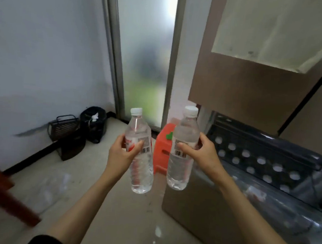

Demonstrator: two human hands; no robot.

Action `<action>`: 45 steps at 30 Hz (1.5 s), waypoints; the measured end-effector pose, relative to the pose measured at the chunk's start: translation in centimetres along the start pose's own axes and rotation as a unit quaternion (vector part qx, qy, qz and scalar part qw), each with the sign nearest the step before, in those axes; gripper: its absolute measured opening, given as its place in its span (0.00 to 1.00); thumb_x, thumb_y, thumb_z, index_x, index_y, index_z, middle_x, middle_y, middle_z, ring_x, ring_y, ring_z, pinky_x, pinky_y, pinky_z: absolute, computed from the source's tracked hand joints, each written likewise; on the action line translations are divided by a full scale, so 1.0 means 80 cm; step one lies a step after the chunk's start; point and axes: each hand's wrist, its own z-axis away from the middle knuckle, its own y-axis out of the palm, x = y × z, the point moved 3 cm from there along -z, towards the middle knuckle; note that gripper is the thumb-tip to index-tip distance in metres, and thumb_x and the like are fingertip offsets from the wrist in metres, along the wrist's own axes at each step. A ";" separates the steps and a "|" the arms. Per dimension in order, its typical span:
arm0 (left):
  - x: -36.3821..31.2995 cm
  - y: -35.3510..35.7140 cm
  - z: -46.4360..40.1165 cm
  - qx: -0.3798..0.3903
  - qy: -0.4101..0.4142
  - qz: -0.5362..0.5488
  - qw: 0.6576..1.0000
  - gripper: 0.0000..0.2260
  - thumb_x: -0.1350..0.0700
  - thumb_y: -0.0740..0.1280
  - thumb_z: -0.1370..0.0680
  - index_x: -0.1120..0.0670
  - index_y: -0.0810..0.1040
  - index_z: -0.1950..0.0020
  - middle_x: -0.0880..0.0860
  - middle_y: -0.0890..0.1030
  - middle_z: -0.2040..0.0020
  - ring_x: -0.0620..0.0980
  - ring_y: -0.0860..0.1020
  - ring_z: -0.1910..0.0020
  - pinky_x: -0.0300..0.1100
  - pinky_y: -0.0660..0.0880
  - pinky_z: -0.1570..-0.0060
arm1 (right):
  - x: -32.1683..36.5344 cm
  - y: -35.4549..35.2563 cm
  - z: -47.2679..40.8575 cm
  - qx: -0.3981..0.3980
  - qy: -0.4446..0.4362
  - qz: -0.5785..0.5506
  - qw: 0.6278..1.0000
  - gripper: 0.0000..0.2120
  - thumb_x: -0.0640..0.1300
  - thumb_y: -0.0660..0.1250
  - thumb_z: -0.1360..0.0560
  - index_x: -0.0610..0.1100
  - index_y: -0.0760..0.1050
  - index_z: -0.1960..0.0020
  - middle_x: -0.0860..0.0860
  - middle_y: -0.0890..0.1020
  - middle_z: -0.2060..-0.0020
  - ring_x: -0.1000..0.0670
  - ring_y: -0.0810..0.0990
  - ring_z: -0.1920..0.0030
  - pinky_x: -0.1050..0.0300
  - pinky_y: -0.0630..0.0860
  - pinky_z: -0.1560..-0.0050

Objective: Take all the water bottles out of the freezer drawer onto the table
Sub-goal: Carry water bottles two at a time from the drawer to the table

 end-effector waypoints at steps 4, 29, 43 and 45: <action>0.050 -0.100 0.052 -0.087 -0.068 -0.031 0.993 0.15 0.53 0.72 0.29 0.48 0.73 0.45 0.42 0.78 0.55 0.38 0.77 0.57 0.33 0.73 0.59 | 0.001 0.104 0.010 0.110 0.003 -0.001 0.994 0.22 0.39 0.74 0.32 0.46 0.71 0.41 0.54 0.79 0.50 0.62 0.78 0.53 0.73 0.75 0.58; 0.201 -0.776 0.121 -0.348 -0.186 -0.080 0.915 0.24 0.52 0.73 0.31 0.50 0.70 0.37 0.47 0.78 0.46 0.44 0.77 0.48 0.38 0.75 0.53 | 0.150 0.841 0.009 0.444 -0.067 0.042 0.892 0.26 0.50 0.75 0.35 0.46 0.71 0.41 0.53 0.79 0.49 0.56 0.78 0.50 0.62 0.75 0.52; 0.321 -0.963 -0.041 -0.344 -0.278 -0.141 0.886 0.35 0.50 0.75 0.33 0.51 0.62 0.32 0.44 0.70 0.41 0.45 0.72 0.43 0.42 0.70 0.43 | 0.161 1.134 -0.144 0.531 -0.126 0.091 0.833 0.32 0.47 0.77 0.35 0.49 0.66 0.35 0.57 0.75 0.45 0.54 0.74 0.43 0.58 0.72 0.44; 0.339 -0.984 -0.054 -0.334 -0.293 -0.147 0.884 0.37 0.48 0.76 0.35 0.50 0.61 0.31 0.43 0.71 0.41 0.45 0.72 0.43 0.46 0.71 0.40 | 0.159 1.166 -0.158 0.541 -0.120 0.102 0.826 0.33 0.45 0.77 0.35 0.49 0.65 0.35 0.57 0.74 0.45 0.54 0.73 0.43 0.56 0.71 0.41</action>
